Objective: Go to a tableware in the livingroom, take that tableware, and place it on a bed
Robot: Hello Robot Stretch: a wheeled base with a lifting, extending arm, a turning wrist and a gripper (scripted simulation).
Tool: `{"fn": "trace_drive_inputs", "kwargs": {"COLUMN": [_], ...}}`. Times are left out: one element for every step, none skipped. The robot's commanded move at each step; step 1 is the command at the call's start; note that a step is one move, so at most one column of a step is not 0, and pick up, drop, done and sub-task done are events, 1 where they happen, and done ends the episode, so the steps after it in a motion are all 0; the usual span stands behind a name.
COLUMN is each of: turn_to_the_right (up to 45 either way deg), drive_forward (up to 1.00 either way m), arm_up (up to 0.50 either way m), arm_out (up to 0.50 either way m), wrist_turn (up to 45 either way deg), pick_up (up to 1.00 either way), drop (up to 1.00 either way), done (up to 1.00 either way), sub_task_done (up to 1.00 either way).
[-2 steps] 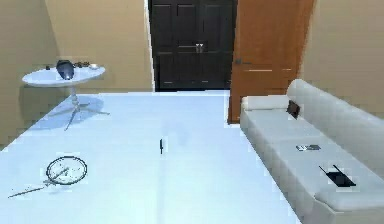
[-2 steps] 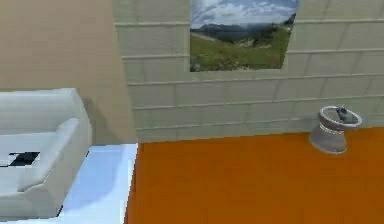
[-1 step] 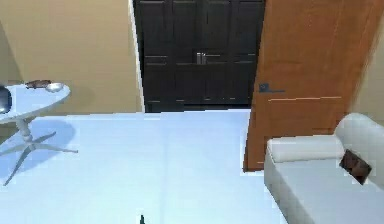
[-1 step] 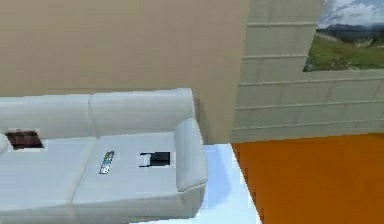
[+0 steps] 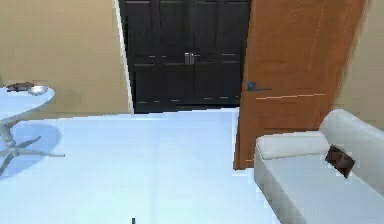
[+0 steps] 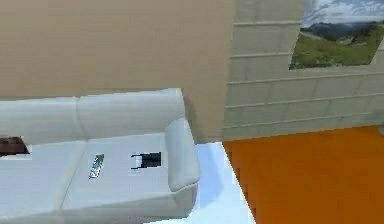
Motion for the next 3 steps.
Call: {"fn": "trace_drive_inputs", "kwargs": {"turn_to_the_right": [0.0, -6.0, 0.0], "drive_forward": [0.80, 0.00, 0.40], "arm_up": [0.00, 0.00, 0.00], "arm_out": [0.00, 0.00, 0.00], "wrist_turn": [0.0, 0.0, 0.0], "pick_up": [0.00, 0.00, 0.00], "drop": [0.00, 0.00, 0.00], "done": [0.00, 0.00, 0.00], "sub_task_done": [0.00, 0.00, 0.00]}}
